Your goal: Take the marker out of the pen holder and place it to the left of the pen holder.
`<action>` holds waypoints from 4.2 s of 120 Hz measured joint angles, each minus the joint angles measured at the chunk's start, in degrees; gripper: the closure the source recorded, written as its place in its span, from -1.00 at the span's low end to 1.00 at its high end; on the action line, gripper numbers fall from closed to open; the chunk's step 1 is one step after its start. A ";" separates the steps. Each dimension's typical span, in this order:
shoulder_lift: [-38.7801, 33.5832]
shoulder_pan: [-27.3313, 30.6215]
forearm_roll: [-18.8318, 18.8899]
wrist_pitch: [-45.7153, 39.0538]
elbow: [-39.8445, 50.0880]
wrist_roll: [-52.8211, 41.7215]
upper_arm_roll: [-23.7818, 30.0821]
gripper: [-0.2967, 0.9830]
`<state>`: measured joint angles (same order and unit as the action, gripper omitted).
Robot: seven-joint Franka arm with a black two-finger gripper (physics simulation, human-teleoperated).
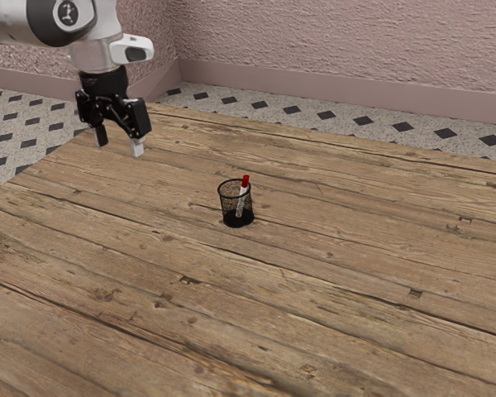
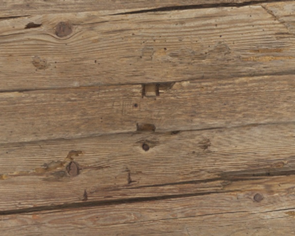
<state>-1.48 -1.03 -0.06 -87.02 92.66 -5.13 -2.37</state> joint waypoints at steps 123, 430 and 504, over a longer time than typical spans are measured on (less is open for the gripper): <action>44.04 -3.84 -1.12 -31.93 -26.80 0.15 -0.57 -0.54; 30.36 -0.70 11.61 -44.23 -15.29 -4.21 -2.70 0.69; 48.38 8.57 13.33 -58.17 -28.43 -7.41 3.28 0.69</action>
<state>46.90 7.54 13.28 -145.18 64.22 -12.54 0.91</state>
